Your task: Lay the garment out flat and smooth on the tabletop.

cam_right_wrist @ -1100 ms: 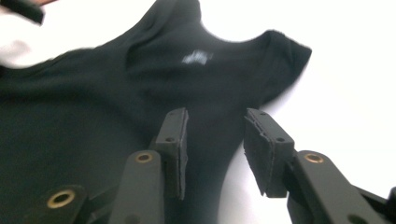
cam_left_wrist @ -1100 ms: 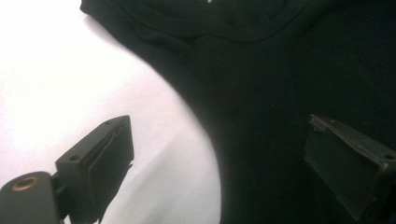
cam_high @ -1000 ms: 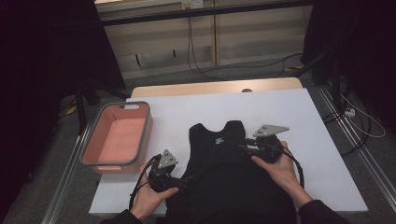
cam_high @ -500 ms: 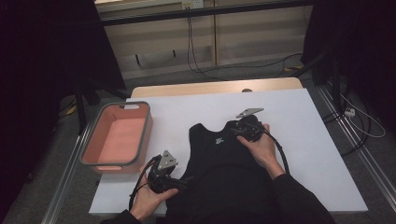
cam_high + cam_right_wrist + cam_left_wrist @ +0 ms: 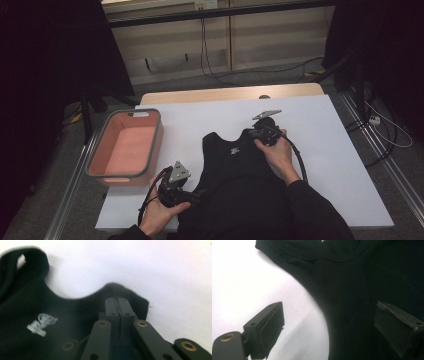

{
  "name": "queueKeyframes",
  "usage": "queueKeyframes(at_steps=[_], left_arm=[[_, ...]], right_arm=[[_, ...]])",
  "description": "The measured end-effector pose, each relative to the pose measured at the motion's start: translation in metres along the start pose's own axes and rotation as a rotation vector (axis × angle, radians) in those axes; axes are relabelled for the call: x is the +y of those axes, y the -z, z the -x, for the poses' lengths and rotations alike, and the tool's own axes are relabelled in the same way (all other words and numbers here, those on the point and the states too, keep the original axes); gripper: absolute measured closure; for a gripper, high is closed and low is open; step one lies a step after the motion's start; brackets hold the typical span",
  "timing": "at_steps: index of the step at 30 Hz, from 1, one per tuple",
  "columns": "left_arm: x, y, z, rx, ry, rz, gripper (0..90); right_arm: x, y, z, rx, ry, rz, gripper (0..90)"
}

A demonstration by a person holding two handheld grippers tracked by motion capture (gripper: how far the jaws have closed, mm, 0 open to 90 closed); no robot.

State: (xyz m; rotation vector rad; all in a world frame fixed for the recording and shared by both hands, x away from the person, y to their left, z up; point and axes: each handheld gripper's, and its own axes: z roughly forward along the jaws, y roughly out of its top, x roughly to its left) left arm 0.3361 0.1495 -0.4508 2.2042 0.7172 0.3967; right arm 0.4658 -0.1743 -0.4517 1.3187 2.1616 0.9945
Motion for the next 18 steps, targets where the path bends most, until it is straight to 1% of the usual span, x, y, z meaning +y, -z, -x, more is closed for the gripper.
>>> queueKeyframes(at_steps=[4, 6, 9, 10, 11, 12, 14, 16, 18], left_arm=[[0.000, 0.000, 0.000, -0.002, 0.003, 0.002, 10.0], [0.000, 0.001, 0.000, -0.002, 0.003, 0.002, 10.0], [0.000, 0.002, -0.001, 0.006, 0.003, 0.004, 10.0], [0.000, 0.002, -0.002, 0.007, 0.009, 0.009, 10.0], [-0.001, 0.003, -0.003, 0.009, 0.009, 0.011, 10.0], [-0.001, 0.003, -0.003, 0.012, 0.015, 0.016, 10.0], [-0.001, 0.004, -0.005, 0.019, 0.016, 0.014, 10.3], [-0.001, 0.004, -0.006, 0.024, 0.026, 0.017, 10.8], [0.000, 0.004, -0.007, 0.037, 0.031, 0.021, 11.9]], right_arm=[[0.010, 0.002, 0.003, 0.019, -0.029, 0.036, 88.6], [0.014, 0.000, 0.002, 0.012, -0.026, 0.033, 88.5], [0.014, -0.005, 0.000, 0.013, -0.026, 0.025, 87.8], [0.013, -0.007, 0.000, 0.022, -0.028, 0.025, 85.7], [0.012, -0.008, -0.001, 0.029, -0.028, 0.020, 79.7], [0.010, -0.008, -0.001, 0.039, -0.028, 0.025, 75.6], [0.007, -0.005, -0.001, 0.061, -0.032, 0.046, 71.0], [0.003, 0.000, 0.000, 0.070, -0.052, 0.070, 66.9], [-0.002, 0.005, -0.001, 0.075, -0.049, 0.077, 64.7]])
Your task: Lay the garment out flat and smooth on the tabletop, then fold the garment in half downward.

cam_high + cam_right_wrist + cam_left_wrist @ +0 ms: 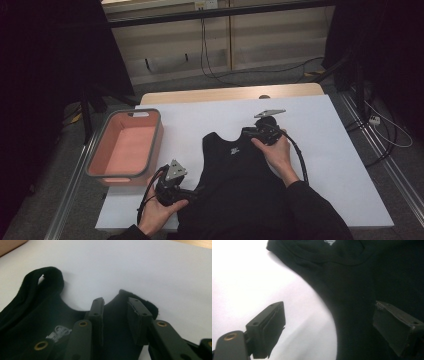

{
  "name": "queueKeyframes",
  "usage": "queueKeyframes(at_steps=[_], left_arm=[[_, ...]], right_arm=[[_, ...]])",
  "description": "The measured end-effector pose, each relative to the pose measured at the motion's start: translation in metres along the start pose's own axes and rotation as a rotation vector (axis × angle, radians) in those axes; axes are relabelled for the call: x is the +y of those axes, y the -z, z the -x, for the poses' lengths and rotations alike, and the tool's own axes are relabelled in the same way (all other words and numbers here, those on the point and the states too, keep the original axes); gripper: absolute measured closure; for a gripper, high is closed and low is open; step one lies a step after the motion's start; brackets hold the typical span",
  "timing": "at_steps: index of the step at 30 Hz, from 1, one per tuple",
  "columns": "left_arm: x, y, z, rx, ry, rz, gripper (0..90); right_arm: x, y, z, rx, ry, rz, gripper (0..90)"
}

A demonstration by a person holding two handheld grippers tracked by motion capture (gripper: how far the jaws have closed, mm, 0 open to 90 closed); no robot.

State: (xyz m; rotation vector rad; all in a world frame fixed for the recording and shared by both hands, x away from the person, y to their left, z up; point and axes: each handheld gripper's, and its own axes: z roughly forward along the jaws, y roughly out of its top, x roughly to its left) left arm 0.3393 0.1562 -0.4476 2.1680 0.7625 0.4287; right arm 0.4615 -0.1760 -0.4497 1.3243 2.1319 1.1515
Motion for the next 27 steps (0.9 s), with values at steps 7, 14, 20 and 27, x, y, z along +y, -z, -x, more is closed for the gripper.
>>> queueKeyframes(at_steps=[7, 14, 20, 27], left_arm=[[0.002, 0.002, -0.008, -0.005, 0.025, 0.034, 12.3], [0.006, 0.000, -0.008, -0.004, 0.020, 0.050, 11.8], [0.015, -0.009, -0.013, -0.015, 0.040, 0.067, 14.6], [0.029, -0.024, -0.021, -0.024, 0.066, 0.066, 13.0]], right_arm=[[-0.015, 0.028, -0.004, 0.030, 0.051, 0.027, 58.3], [-0.022, 0.045, 0.000, 0.034, 0.052, 0.053, 55.4], [-0.026, 0.052, 0.004, 0.047, 0.035, 0.060, 48.3], [-0.024, 0.048, 0.010, 0.044, 0.026, 0.064, 42.9]])
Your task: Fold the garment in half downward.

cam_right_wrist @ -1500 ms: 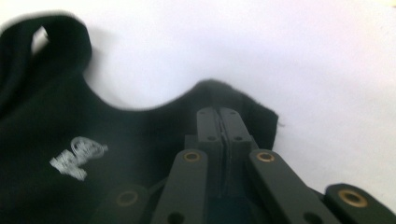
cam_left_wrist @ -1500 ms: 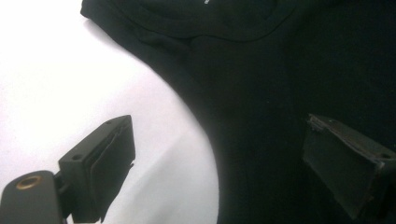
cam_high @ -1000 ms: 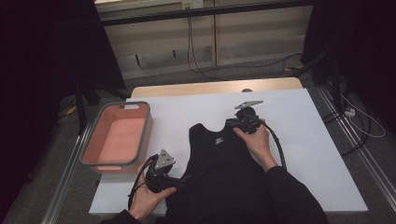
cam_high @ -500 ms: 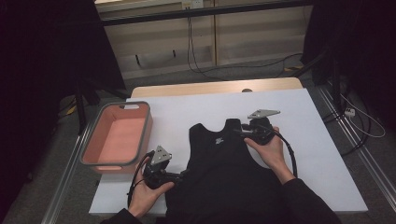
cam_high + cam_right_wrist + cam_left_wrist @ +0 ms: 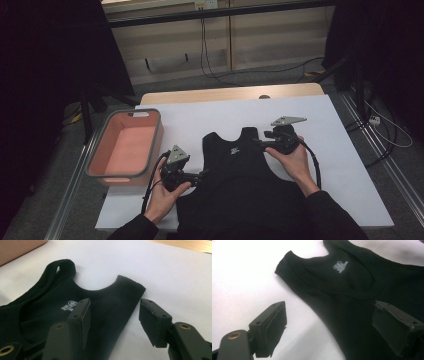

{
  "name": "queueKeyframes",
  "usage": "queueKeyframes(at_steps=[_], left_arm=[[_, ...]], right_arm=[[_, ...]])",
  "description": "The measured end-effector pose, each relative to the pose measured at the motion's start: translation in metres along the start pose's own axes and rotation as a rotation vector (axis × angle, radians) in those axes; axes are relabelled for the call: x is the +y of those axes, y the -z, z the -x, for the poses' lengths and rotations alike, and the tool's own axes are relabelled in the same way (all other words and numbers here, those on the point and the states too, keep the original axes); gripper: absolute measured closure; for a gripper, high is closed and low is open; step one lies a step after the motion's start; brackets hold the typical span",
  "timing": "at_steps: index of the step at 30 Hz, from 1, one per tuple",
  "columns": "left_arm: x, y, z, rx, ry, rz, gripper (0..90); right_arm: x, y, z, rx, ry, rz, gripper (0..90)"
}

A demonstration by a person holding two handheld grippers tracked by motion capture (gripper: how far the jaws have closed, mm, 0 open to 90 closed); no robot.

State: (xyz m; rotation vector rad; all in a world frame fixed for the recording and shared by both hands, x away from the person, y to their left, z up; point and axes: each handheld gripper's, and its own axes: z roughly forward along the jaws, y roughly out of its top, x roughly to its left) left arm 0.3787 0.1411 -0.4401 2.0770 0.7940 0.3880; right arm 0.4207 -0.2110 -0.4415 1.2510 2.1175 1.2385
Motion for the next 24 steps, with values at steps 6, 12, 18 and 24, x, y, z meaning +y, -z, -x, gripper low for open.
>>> queueKeyframes(at_steps=[6, 12, 18, 24], left_arm=[[0.013, -0.017, -0.008, 0.005, -0.003, -0.005, 9.6], [0.025, -0.033, -0.018, 0.012, -0.018, 0.024, 6.6], [0.036, -0.053, -0.027, 0.046, 0.003, 0.020, 8.4], [0.042, -0.067, -0.043, 0.043, 0.047, 0.021, 6.3]], right_arm=[[0.004, -0.007, 0.004, -0.001, -0.024, 0.001, 41.0], [0.008, -0.017, 0.009, -0.002, -0.038, 0.000, 42.5], [0.016, -0.022, 0.015, -0.019, -0.042, 0.009, 47.9], [0.027, -0.033, 0.025, -0.035, -0.029, -0.014, 51.9]])
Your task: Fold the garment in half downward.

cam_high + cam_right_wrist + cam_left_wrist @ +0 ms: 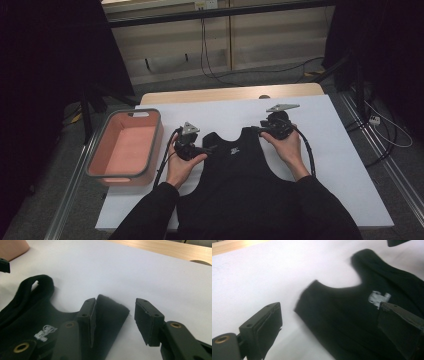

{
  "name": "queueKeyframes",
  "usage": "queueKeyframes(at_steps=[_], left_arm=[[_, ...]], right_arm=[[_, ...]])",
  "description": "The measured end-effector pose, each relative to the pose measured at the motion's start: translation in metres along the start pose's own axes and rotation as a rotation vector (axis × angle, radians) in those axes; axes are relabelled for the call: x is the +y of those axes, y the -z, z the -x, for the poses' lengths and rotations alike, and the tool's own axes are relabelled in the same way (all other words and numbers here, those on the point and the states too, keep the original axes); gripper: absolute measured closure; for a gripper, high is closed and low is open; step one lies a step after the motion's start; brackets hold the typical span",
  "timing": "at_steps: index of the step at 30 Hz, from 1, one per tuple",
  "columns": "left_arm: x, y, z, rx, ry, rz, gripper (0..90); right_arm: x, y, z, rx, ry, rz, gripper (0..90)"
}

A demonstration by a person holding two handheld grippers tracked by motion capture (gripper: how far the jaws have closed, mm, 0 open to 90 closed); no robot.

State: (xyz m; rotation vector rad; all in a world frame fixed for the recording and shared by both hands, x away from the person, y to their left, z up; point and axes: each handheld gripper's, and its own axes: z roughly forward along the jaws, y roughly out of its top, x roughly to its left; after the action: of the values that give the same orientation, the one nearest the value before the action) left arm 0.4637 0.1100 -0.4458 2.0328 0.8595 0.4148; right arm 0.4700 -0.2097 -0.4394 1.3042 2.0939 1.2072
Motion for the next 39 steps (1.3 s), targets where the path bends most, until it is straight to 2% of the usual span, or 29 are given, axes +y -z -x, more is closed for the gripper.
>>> queueKeyframes(at_steps=[3, 4, 6, 8, 11, 12, 14, 17, 19, 21, 25, 27, 29, 34, 39], left_arm=[[0.003, -0.006, -0.009, 0.014, 0.031, 0.000, 6.9], [0.004, -0.007, -0.012, 0.015, 0.028, -0.017, 7.3], [0.005, -0.011, -0.015, 0.030, 0.045, -0.009, 8.4], [0.007, -0.014, -0.020, 0.034, 0.043, -0.022, 10.9], [0.009, -0.019, -0.026, 0.045, 0.068, -0.021, 15.7], [0.010, -0.021, -0.026, 0.048, 0.099, -0.001, 16.7], [0.010, -0.021, -0.030, 0.047, 0.090, -0.021, 18.7], [0.010, -0.022, -0.033, 0.050, 0.118, -0.015, 24.1], [0.009, -0.022, -0.034, 0.043, 0.127, -0.020, 26.7], [0.009, -0.022, -0.035, 0.024, 0.135, -0.033, 31.6], [0.010, -0.023, -0.031, 0.017, 0.130, -0.029, 37.0], [0.010, -0.023, -0.031, 0.017, 0.127, -0.036, 37.4], [0.011, -0.023, -0.032, 0.017, 0.122, -0.041, 37.8], [0.013, -0.022, -0.034, 0.020, 0.127, -0.032, 39.9], [0.015, -0.022, -0.035, 0.004, 0.111, -0.030, 47.3]], right_arm=[[0.003, -0.008, 0.003, -0.008, 0.006, -0.022, 54.9], [0.004, -0.011, 0.005, -0.009, 0.008, -0.030, 56.2], [0.004, -0.017, 0.006, -0.005, 0.007, -0.033, 60.2], [0.002, -0.024, 0.008, 0.006, 0.002, -0.036, 62.4], [-0.004, -0.034, 0.011, 0.016, 0.002, -0.054, 63.7], [-0.005, -0.037, 0.011, 0.023, -0.003, -0.056, 63.5], [-0.008, -0.040, 0.012, 0.027, -0.003, -0.061, 62.8], [-0.009, -0.043, 0.013, 0.034, -0.001, -0.058, 62.5], [-0.008, -0.045, 0.011, 0.047, 0.020, -0.061, 62.0], [-0.007, -0.046, 0.006, 0.034, 0.072, -0.074, 61.8], [-0.007, -0.047, 0.004, 0.026, 0.063, -0.076, 66.9], [-0.007, -0.047, 0.003, 0.012, 0.065, -0.080, 74.2], [-0.006, -0.047, 0.003, 0.032, 0.049, -0.085, 84.4], [-0.006, -0.045, 0.001, 0.002, 0.035, -0.087, 86.6], [-0.008, -0.034, 0.016, -0.052, -0.004, -0.085, 86.8]])
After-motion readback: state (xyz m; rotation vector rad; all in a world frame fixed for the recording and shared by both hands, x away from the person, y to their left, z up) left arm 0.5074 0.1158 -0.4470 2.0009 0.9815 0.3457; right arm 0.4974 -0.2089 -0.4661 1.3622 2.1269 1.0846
